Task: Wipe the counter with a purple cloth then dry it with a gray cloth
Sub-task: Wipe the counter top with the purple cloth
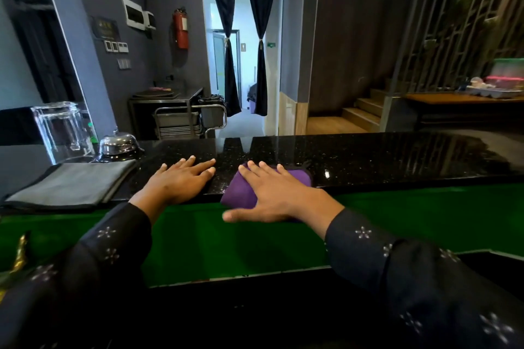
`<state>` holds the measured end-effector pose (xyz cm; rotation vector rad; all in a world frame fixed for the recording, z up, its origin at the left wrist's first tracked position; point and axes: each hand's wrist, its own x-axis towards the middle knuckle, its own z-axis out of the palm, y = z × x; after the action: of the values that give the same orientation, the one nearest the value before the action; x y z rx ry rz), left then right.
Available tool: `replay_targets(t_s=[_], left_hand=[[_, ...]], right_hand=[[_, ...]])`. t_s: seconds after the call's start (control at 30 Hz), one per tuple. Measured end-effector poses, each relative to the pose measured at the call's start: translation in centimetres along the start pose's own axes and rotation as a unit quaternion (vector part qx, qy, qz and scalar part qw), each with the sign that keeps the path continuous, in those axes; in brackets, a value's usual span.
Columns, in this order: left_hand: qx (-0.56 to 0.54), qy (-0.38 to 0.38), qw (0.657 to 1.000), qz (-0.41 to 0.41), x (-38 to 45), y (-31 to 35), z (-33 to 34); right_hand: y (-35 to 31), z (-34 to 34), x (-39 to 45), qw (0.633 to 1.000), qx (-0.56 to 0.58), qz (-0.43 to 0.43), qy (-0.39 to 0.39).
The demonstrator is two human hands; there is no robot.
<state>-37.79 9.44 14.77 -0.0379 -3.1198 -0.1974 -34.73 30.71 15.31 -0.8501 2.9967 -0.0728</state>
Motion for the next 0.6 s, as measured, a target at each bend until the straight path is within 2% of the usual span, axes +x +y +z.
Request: replay_targets(t_s=[0.1, 0.17, 0.23, 0.3, 0.37, 0.43, 0.47, 0.53, 0.6], left_hand=[[-0.047, 0.065, 0.997, 0.013, -0.6, -0.2, 0.2], [-0.082, 0.176, 0.980, 0.045, -1.8, 0.2, 0.4], [-0.115, 0.301, 0.943, 0.088, -3.8, 1.3, 0.7], [-0.154, 0.362, 0.912, 0.121, -6.1, 2.6, 1.4], [-0.218, 0.356, 0.897, 0.144, -8.0, 3.9, 2.3], [-0.320, 0.331, 0.875, 0.152, -9.5, 5.4, 3.3], [-0.376, 0.319, 0.858, 0.144, -10.3, 6.2, 3.6], [-0.482, 0.272, 0.826, 0.102, -11.8, 7.7, 3.7], [-0.603, 0.196, 0.772, 0.051, -13.2, 9.0, 3.1]], right_hand=[[0.6, -0.1, -1.5, 0.998, -0.061, -0.018, 0.003], [0.6, 0.1, -2.4, 0.998, -0.051, -0.020, 0.017], [0.7, 0.1, -3.2, 0.999, 0.023, -0.015, 0.037], [0.9, -0.4, -4.1, 0.984, 0.141, -0.014, 0.105], [0.7, -1.0, -4.9, 0.952, 0.235, -0.021, 0.193], [0.6, -1.7, -5.3, 0.915, 0.323, -0.001, 0.241], [0.2, -2.1, -5.5, 0.892, 0.381, 0.012, 0.244], [-0.9, -3.3, -6.5, 0.815, 0.536, 0.017, 0.219], [-1.8, -4.4, -7.8, 0.743, 0.649, 0.008, 0.161]])
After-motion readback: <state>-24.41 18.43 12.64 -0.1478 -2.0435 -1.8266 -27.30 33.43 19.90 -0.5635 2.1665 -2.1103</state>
